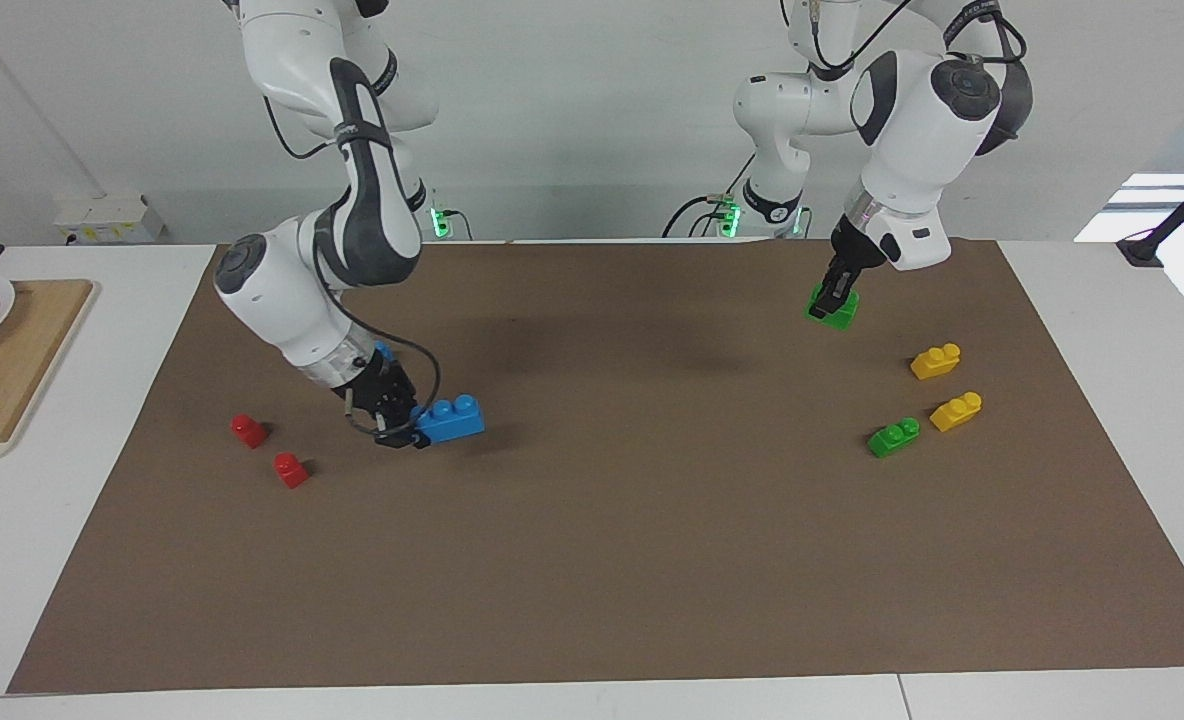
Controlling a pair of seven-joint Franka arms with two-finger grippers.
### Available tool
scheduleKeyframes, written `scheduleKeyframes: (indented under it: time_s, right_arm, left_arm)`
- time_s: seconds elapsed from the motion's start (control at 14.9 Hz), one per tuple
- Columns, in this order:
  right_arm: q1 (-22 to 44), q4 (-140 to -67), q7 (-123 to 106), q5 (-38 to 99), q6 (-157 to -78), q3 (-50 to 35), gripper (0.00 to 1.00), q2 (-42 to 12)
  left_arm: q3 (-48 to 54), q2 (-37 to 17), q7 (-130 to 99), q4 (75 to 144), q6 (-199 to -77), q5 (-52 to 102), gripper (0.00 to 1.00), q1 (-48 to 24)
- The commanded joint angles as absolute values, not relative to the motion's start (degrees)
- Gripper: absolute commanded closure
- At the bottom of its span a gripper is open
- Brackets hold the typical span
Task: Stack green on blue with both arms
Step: 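Lift the green brick with the left gripper while the right gripper carries the blue brick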
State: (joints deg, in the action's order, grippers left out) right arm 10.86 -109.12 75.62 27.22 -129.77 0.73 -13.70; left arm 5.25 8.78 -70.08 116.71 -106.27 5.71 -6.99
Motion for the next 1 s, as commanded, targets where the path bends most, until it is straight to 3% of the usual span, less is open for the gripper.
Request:
scheduleKeyframes:
  time_s: [0.0,0.4,0.94]
  right_arm:
    - [16.3,-106.8,82.2,28.2,-130.2,1.0,1.00,-14.1]
    - [30.2,-107.8,100.0,27.2,-135.6,1.1,1.00,-16.3]
    - [36.0,-109.1,117.0,23.3,-141.1,1.1,1.00,-21.4]
  left_arm:
    - [5.4,9.2,-78.1,117.9,-108.5,6.9,1.00,-6.4]
    - [5.4,8.5,-88.1,118.5,-110.4,6.9,1.00,-6.5]
    - [5.5,5.4,-102.1,118.7,-117.4,7.3,1.00,-10.0]
